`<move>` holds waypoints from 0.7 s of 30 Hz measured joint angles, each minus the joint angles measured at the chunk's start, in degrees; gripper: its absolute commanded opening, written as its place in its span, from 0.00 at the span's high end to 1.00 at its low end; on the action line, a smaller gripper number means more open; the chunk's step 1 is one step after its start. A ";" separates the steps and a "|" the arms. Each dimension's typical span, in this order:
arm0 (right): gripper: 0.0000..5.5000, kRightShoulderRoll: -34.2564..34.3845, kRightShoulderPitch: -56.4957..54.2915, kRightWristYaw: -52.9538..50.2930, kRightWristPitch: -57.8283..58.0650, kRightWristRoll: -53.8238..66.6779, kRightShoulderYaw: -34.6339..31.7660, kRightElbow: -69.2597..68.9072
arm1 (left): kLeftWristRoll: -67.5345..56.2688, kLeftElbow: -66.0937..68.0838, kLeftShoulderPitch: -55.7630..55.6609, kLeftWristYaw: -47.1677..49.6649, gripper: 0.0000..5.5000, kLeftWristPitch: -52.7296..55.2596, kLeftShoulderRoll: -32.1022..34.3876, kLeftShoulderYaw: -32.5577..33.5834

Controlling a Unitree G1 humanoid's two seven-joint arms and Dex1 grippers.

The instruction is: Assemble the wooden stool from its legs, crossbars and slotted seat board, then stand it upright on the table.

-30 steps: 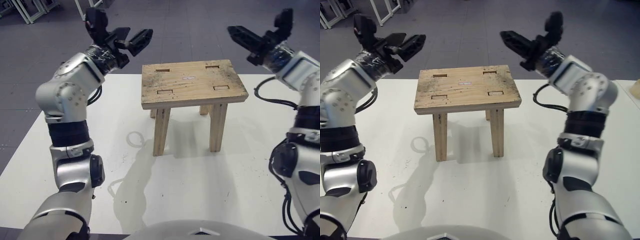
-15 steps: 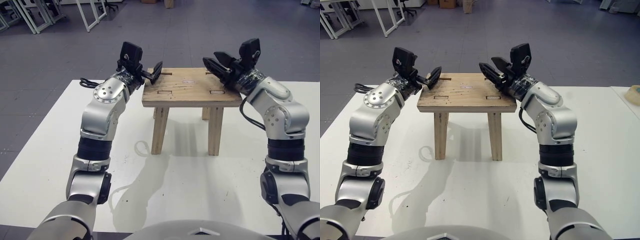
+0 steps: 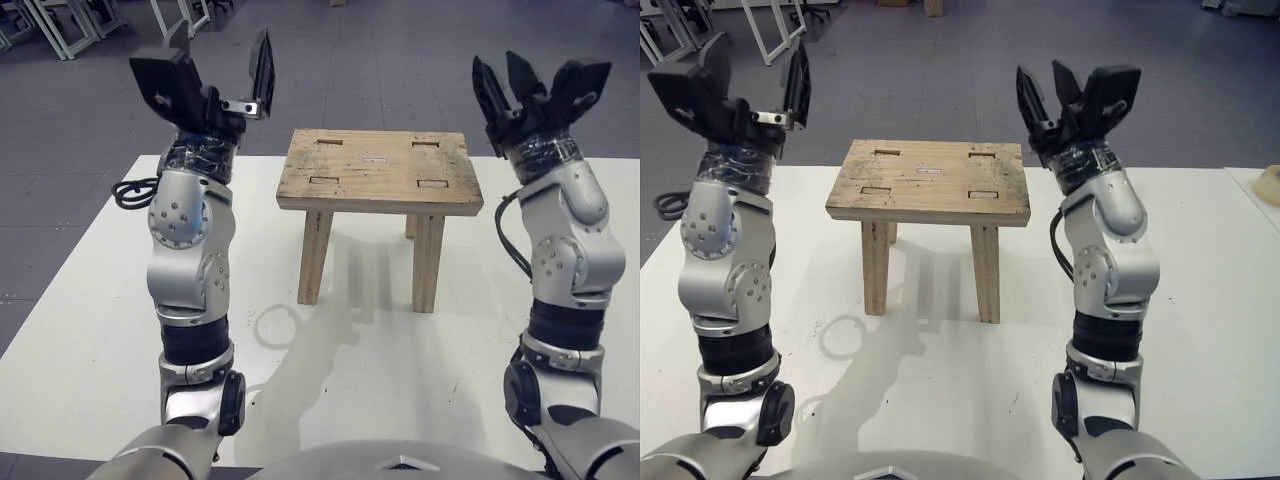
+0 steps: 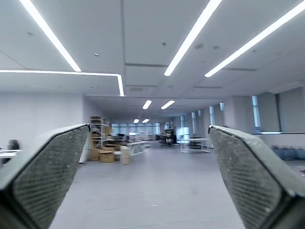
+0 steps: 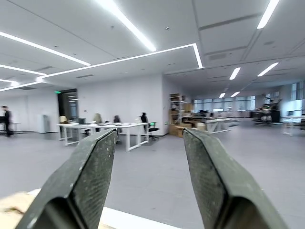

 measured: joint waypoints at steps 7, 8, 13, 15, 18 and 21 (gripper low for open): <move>0.42 0.69 23.05 -5.89 -5.93 -11.17 0.64 -7.79 | 8.62 -7.25 22.05 2.80 0.32 -3.21 -1.84 -2.21; 0.39 0.69 25.98 -5.80 -7.06 -11.92 0.96 -8.20 | 9.52 -7.49 24.24 2.67 0.35 -4.19 -1.83 -2.72; 0.38 0.69 37.19 -3.87 -12.05 -15.49 3.25 -6.34 | 13.31 -0.93 35.37 0.34 0.46 -13.11 -1.17 -5.23; 0.38 0.69 39.54 -3.38 -12.96 -15.72 3.61 -5.23 | 13.28 2.15 38.52 0.03 0.52 -15.30 -1.20 -5.21; 0.38 0.68 39.77 -2.71 -14.44 -16.09 4.27 -4.22 | 12.55 4.02 40.03 -0.65 0.52 -16.91 -1.50 -5.15; 0.38 0.38 39.76 -2.05 -14.44 -16.10 4.58 -3.65 | 12.49 4.04 40.58 -0.53 0.52 -17.28 -2.33 -5.10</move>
